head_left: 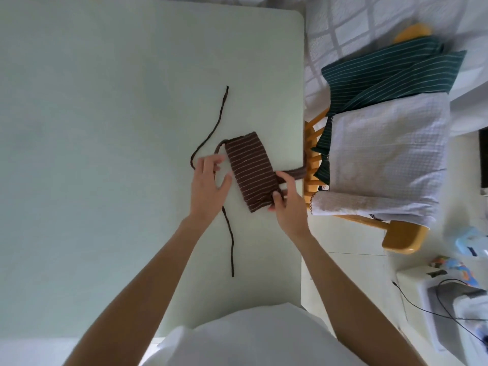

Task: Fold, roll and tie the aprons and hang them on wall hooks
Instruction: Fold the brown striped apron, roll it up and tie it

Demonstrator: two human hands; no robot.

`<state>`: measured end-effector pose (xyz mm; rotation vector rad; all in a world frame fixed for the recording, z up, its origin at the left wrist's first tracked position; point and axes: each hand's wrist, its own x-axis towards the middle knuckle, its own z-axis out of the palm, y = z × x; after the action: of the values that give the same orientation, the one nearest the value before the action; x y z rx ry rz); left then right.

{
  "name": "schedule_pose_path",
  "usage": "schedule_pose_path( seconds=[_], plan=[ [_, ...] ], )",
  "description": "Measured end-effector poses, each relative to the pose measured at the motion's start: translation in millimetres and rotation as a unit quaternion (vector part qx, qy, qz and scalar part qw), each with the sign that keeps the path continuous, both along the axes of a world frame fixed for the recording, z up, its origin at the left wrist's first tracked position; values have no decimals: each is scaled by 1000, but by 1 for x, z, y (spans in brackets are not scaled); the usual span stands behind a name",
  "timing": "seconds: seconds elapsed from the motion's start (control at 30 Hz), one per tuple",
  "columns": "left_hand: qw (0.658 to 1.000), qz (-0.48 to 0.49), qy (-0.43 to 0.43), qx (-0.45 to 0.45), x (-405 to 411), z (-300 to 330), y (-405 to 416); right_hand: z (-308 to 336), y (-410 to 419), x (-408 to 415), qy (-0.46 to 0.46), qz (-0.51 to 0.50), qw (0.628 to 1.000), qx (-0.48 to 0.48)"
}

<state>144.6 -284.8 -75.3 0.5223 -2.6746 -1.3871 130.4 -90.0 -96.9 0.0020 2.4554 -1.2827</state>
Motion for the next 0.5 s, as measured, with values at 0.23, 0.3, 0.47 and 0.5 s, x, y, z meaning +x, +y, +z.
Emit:
schedule_pose_path(
  seconds=[0.23, 0.3, 0.47, 0.5],
  plan=[
    [976, -51, -135, 164, 55, -7, 4, 9, -7, 52, -61, 85, 994, 16],
    [975, -73, -155, 141, 54, -9, 10, 18, -6, 46, -41, 137, 986, 91],
    [975, -65, -202, 67, 32, -11, 16, 28, -14, 14, 118, 189, 943, 247],
    [975, -72, -202, 63, 29, -11, 15, 27, -18, 8, 111, 203, 939, 255]
  ],
)
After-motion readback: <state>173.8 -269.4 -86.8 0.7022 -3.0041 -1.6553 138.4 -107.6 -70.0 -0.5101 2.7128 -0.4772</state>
